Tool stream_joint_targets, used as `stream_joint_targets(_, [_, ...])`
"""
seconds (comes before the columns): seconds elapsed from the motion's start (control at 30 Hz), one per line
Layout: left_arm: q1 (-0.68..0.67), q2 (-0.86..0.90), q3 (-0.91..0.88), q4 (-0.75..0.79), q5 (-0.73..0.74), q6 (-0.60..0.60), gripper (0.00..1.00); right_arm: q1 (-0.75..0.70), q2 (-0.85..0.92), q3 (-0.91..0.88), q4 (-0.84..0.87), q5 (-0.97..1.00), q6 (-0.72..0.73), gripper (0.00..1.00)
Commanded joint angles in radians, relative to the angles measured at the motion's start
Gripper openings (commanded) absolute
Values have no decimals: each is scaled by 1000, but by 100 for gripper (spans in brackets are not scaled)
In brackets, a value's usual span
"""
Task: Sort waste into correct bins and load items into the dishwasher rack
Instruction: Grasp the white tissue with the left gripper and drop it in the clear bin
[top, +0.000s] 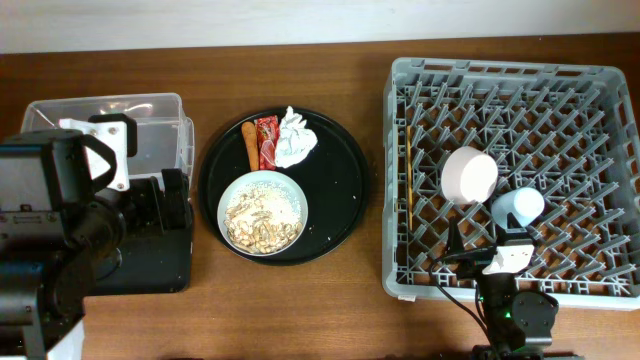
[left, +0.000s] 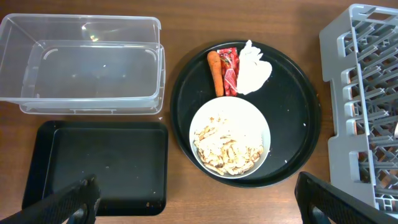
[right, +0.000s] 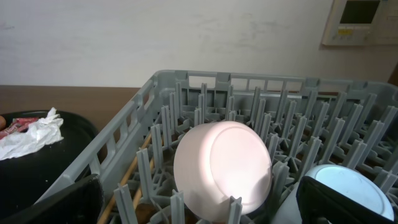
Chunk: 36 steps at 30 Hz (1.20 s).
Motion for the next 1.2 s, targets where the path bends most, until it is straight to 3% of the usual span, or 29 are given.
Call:
stream_joint_targets(0.0, [0, -5, 2, 11, 154, -69, 99, -8, -10, -10, 3, -5, -6, 98])
stream_joint_targets(0.07, [-1, 16, -35, 147, 200, -64, 99, -8, -10, -10, 3, -5, -6, 98])
stream_joint_targets(0.13, [-9, 103, -113, 187, 209, -65, 99, -8, -10, -10, 3, -5, -6, 98])
stream_joint_targets(0.23, [-122, 337, -184, 248, 230, -64, 95, -8, -10, -10, 3, -5, -6, 98])
stream_joint_targets(0.37, [-277, 650, -184, 558, 222, 7, 91, -8, -10, -10, 3, -5, -6, 98])
stream_joint_targets(0.4, [-296, 730, -184, 659, 219, 10, 79, -8, -10, -10, 3, -5, -6, 98])
stream_joint_targets(0.43, [-310, 782, -184, 727, 218, 10, 73, -8, -10, -10, 3, -5, -6, 98])
stream_joint_targets(0.6, [-370, 974, -184, 916, -26, 10, 70, -8, -10, -10, 3, -5, -6, 98])
stream_joint_targets(0.7, [-374, 1023, -184, 947, -42, 10, 56, -8, -10, -10, 3, -5, -6, 98])
stream_joint_targets(0.8, [-377, 1023, -183, 949, -41, 10, 31, -8, -10, -10, 3, -5, -6, 98])
stream_joint_targets(0.87, [-379, 1023, -183, 927, -39, 9, 7, -8, -10, -10, 3, -5, -6, 98])
stream_joint_targets(0.9, [-380, 1021, -182, 918, -23, 10, 1, -8, -10, -10, 3, -5, -6, 98])
stream_joint_targets(1.1, [-380, 870, -60, 753, -29, 9, 1, -8, -10, -10, 3, -5, -6, 98])
stream_joint_targets(1.17, [-380, 791, -57, 724, -94, -6, 0, -8, -10, -10, 3, -5, -6, 98])
